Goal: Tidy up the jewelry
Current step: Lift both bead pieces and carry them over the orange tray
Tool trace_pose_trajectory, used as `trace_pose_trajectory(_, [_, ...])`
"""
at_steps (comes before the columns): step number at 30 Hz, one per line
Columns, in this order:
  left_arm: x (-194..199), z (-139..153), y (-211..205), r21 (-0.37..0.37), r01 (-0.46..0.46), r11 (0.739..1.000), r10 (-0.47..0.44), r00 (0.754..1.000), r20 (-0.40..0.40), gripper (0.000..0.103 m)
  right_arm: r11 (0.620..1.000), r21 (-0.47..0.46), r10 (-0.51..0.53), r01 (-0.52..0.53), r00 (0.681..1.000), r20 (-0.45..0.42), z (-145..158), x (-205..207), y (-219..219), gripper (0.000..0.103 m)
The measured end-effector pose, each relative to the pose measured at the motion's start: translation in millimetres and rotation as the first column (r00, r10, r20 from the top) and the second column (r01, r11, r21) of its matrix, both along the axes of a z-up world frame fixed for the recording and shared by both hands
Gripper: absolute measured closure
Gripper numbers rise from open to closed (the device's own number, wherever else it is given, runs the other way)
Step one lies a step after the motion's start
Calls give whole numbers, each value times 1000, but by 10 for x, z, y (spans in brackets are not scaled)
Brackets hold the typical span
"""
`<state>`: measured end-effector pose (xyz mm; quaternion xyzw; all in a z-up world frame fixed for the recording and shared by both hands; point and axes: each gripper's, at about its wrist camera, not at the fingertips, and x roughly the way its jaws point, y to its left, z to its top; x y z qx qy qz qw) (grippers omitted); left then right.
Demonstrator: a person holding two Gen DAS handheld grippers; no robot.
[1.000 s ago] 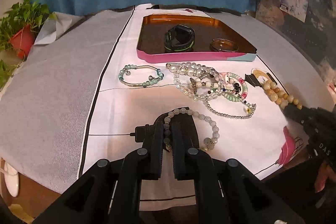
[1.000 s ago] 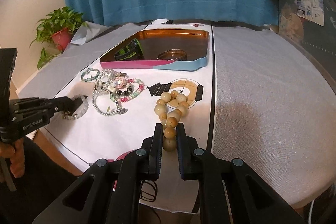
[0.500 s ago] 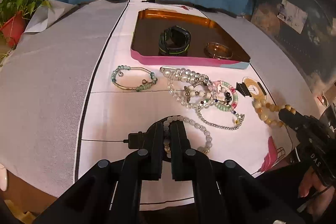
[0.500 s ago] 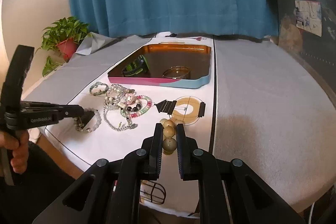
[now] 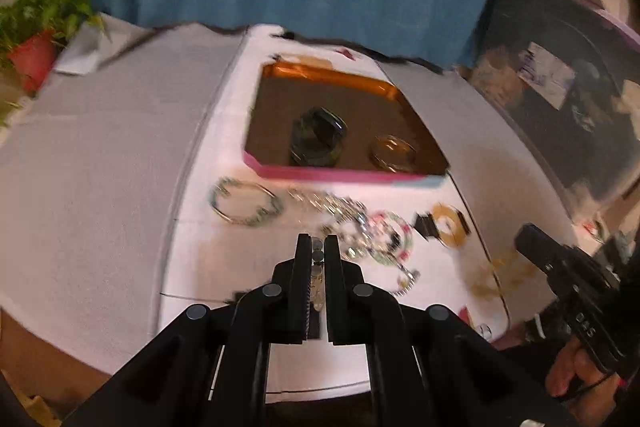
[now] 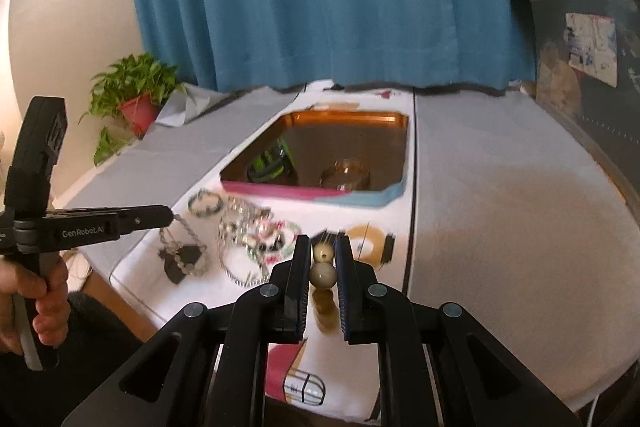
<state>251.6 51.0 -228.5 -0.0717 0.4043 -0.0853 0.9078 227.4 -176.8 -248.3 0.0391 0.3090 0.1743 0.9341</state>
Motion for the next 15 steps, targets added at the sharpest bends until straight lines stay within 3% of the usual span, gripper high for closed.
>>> trace_pose_trajectory(7, [9,293,1,-38,16,999,-14,999,47,99,999,24,-35,35,999,-1,183,-9,14,90])
trace_pose_trajectory(11, [14,397,-28,-79,40,996,-34,996,81,99,999,29,-46,46,999,12,340,-34,96,90])
trace_pose_trajectory(15, [87,407,-36,-149,26,989,-16,998,65,99,999,17,-44,43,998,42,545,-24,181,90])
